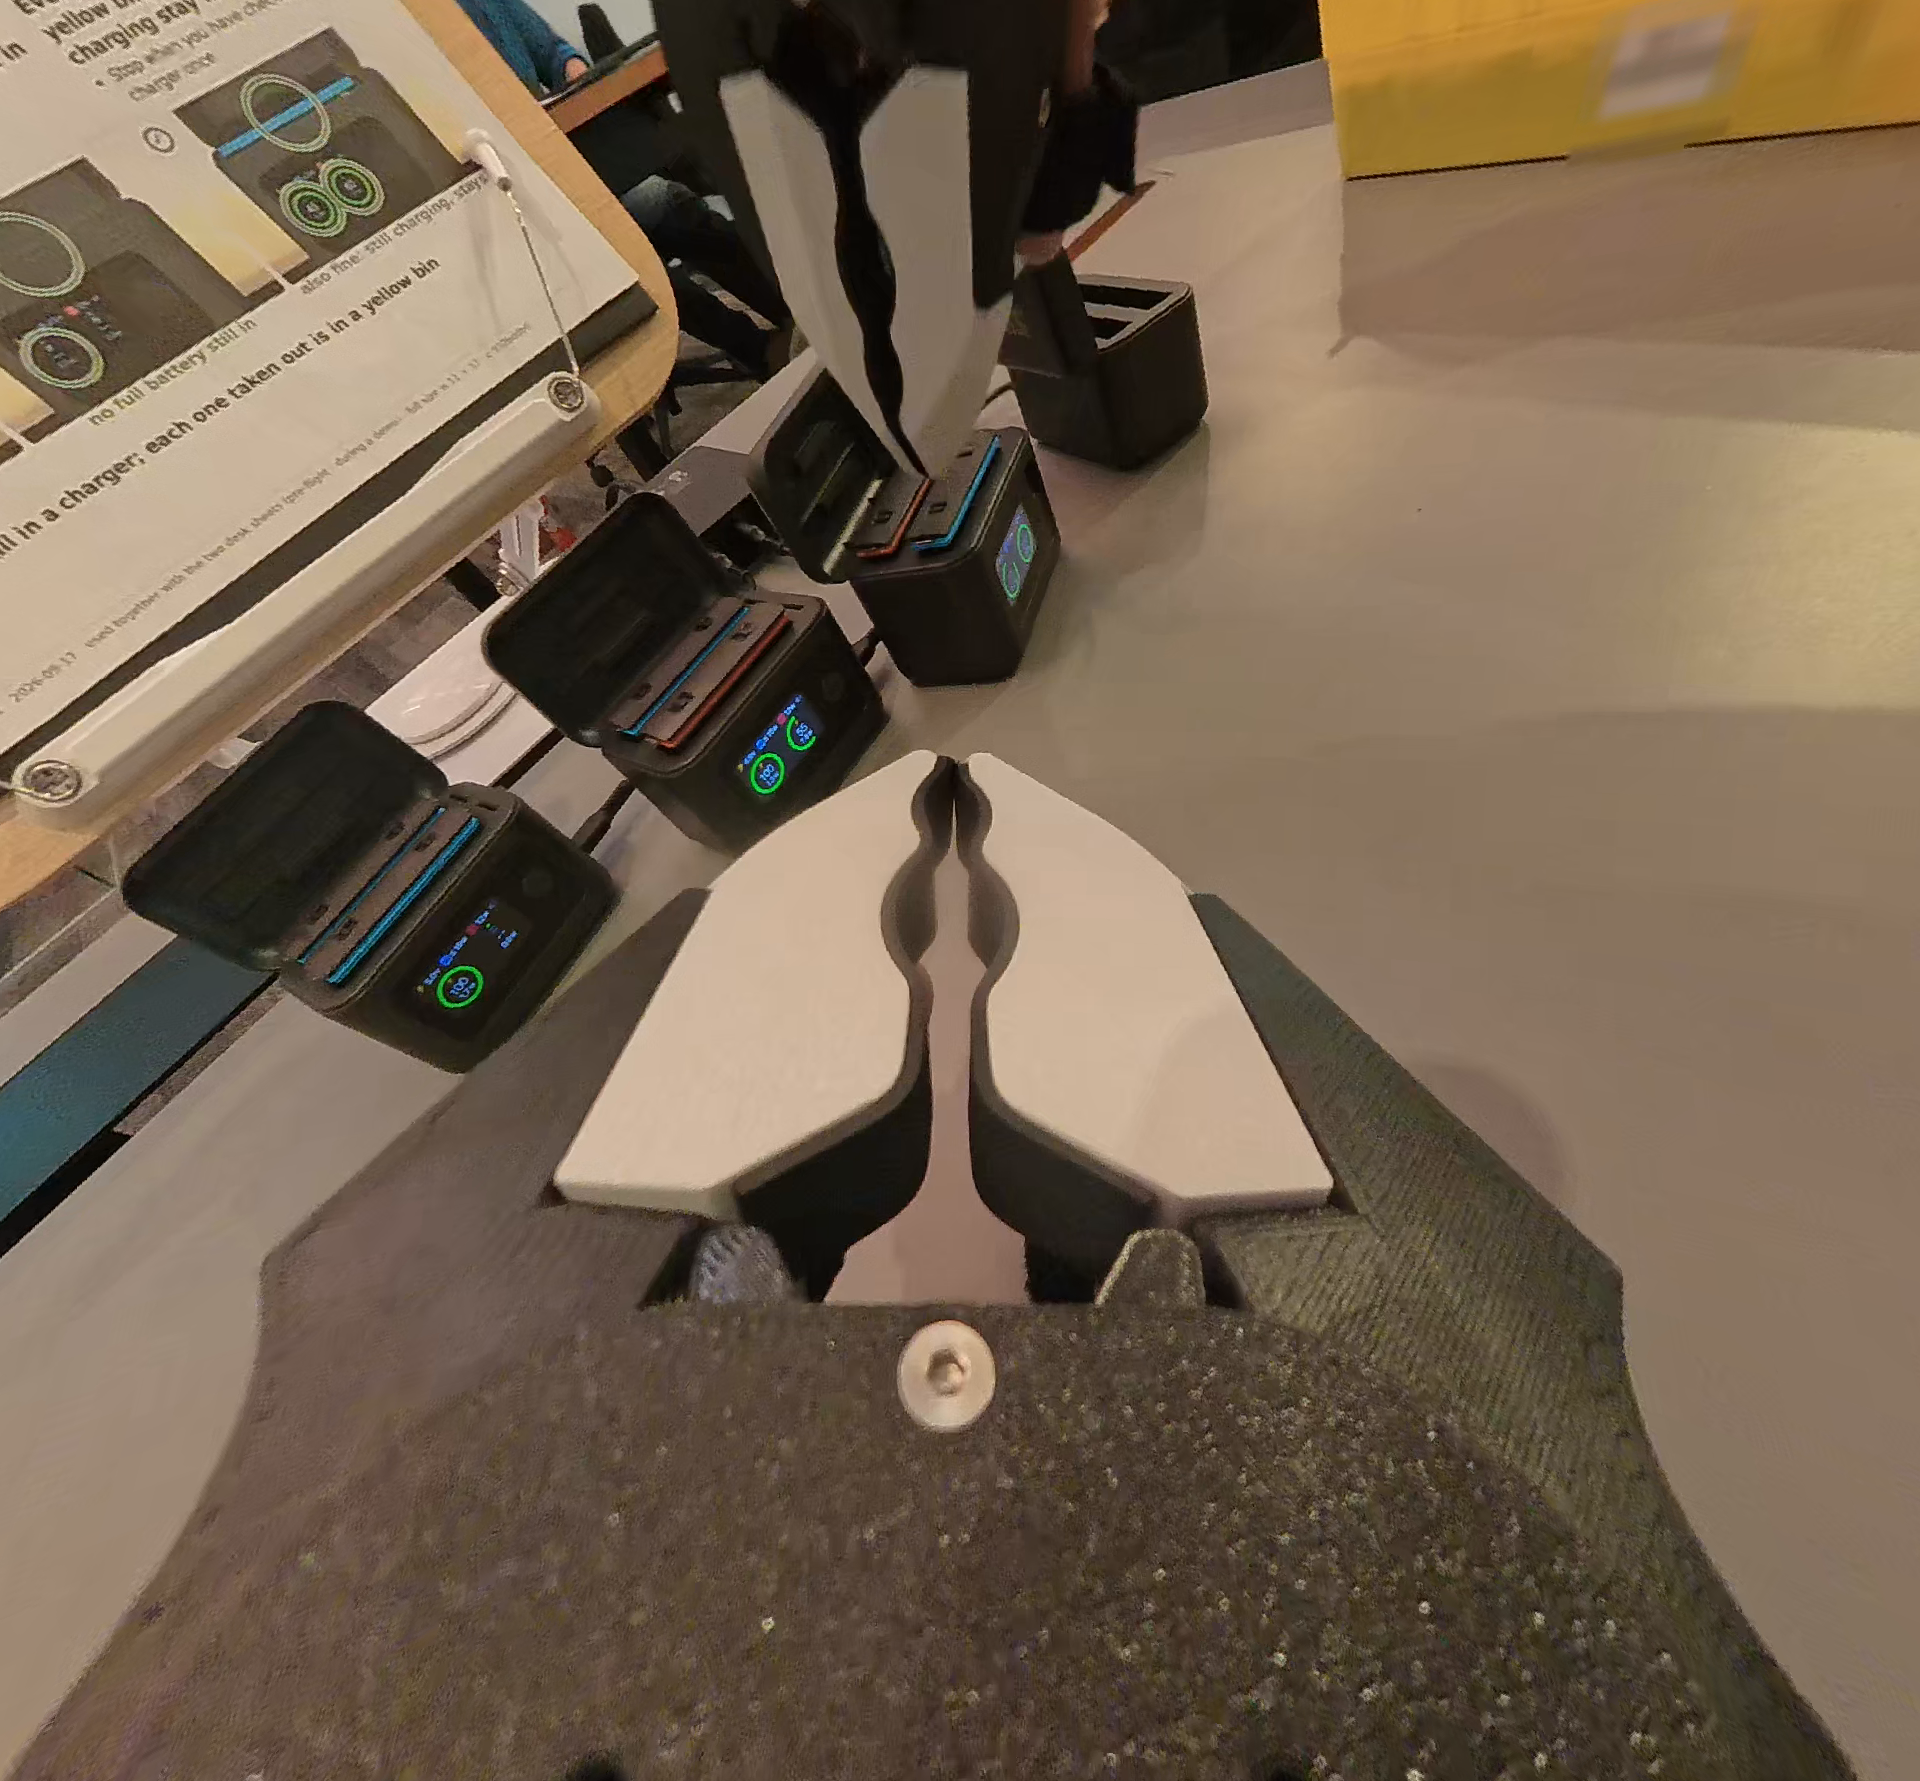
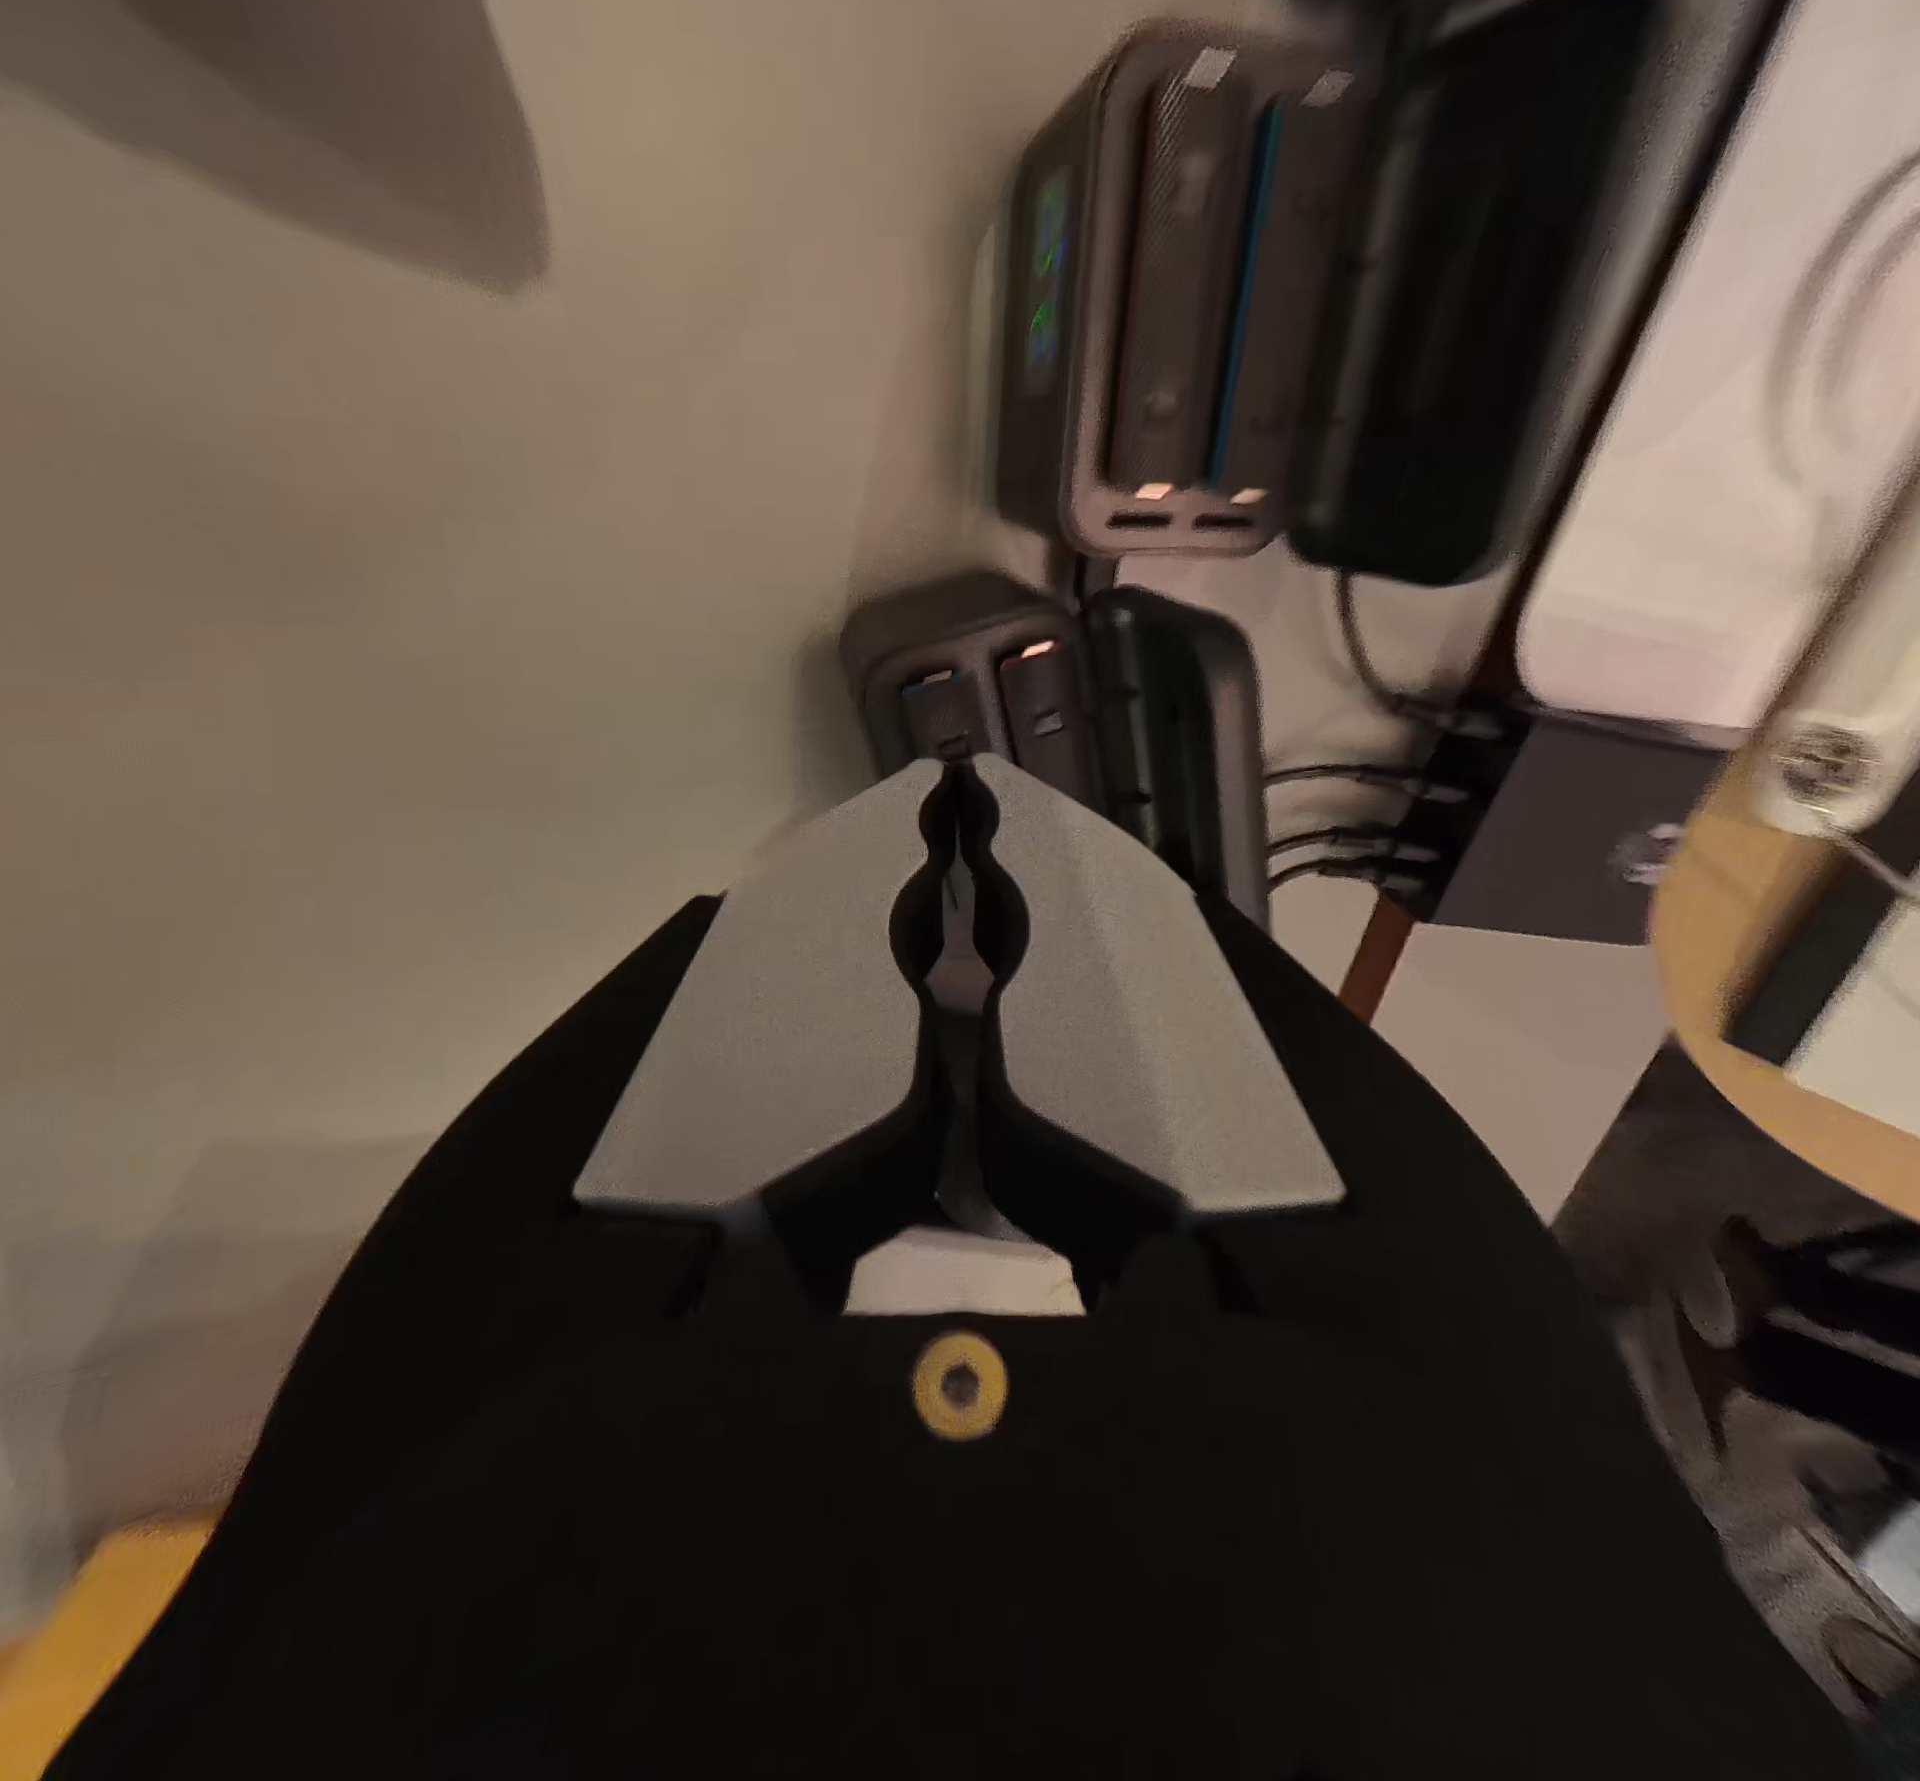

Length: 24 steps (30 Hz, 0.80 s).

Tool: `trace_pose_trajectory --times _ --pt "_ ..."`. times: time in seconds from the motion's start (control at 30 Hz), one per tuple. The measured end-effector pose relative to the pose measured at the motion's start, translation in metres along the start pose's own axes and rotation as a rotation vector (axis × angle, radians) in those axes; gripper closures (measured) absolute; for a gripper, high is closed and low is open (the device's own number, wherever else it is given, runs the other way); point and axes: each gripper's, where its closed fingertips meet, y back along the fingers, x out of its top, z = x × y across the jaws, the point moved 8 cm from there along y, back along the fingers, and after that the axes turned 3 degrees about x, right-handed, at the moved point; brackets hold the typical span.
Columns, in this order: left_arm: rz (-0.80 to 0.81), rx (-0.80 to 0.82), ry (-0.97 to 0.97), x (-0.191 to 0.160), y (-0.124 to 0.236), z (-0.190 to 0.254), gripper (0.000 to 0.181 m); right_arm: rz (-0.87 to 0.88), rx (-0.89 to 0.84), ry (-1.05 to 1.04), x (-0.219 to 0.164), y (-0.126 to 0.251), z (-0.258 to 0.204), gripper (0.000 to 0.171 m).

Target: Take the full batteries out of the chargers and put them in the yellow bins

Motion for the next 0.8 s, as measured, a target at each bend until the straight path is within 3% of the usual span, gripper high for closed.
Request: trace_pose_trajectory --times 0.13,0.23,0.37,0.47,0.53,0.6,0.7,0.8 --pt "-0.001 0.025 0.033 0.000 0.001 -0.005 0.181 0.391 -0.266 -0.129 0.002 0.047 -0.010 0.171" --pt "0.005 0.023 0.048 0.001 0.001 -0.007 0.181 0.659 -0.499 -0.276 -0.018 0.080 -0.024 0.171" --pt "0.009 0.024 0.033 0.002 0.002 -0.004 0.181 0.817 -0.650 -0.437 -0.066 0.083 -0.045 0.171" --pt "0.009 0.019 0.018 0.002 0.002 -0.002 0.181 0.762 -0.608 -0.478 -0.103 0.063 -0.053 0.140" --pt "0.006 0.010 0.014 0.001 0.001 0.000 0.181 0.666 -0.505 -0.500 -0.126 0.046 -0.050 0.104" --pt "0.004 0.004 0.004 0.000 0.000 0.001 0.181 0.547 -0.373 -0.526 -0.147 0.028 -0.045 0.079" --pt "0.010 -0.001 -0.009 0.000 0.000 0.003 0.181 0.380 -0.193 -0.551 -0.166 0.003 -0.033 0.058" --pt "0.011 0.002 -0.018 0.000 -0.001 0.004 0.181 0.311 -0.073 -0.554 -0.170 -0.012 -0.016 0.051"
